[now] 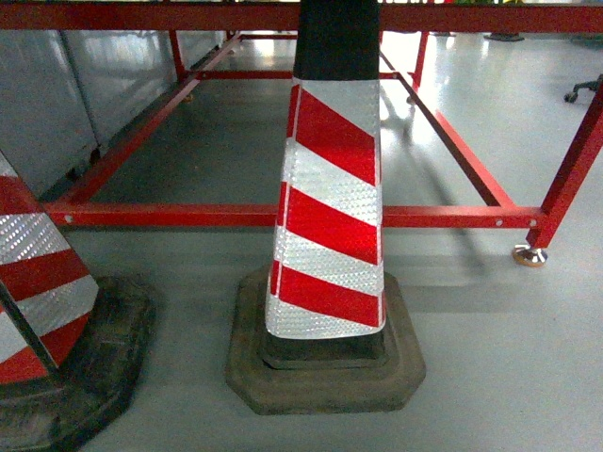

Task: Place box next to blue box on left shelf

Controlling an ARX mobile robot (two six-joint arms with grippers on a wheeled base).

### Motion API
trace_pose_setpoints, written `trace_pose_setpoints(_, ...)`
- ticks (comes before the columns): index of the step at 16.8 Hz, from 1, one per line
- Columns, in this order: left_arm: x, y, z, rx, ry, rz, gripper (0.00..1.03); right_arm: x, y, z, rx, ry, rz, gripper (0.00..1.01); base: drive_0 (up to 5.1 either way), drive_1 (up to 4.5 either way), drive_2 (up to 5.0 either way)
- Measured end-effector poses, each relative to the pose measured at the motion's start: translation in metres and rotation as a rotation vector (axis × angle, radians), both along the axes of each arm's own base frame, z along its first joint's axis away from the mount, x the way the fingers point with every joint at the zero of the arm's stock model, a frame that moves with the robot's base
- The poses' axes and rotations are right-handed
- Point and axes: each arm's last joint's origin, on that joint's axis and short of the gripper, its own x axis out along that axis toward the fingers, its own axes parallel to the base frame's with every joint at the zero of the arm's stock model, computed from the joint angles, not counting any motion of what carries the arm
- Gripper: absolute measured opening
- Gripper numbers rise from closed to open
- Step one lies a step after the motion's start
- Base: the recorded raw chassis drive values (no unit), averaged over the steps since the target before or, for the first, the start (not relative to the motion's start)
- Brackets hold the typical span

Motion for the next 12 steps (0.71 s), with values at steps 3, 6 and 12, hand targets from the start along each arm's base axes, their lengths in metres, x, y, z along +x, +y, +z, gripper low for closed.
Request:
trace_pose_setpoints(3, 0.0, 0.0, 0.0, 0.0, 0.0, 0.0, 0.98, 0.0, 0.0, 0.0, 0.0, 0.0, 0.0, 0.98, 0.0, 0.0, 0.0)
trace_pose_setpoints(6, 0.0, 0.0, 0.0, 0.0, 0.0, 0.0, 0.98, 0.0, 0.0, 0.0, 0.0, 0.0, 0.0, 0.98, 0.0, 0.0, 0.0)
trace_pose_setpoints(12, 0.0, 0.0, -0.0001, 0.0, 0.001, 0.0, 0.98, 0.0, 0.0, -0.0001, 0.0, 0.002, 0.0, 0.98, 0.0, 0.0, 0.0)
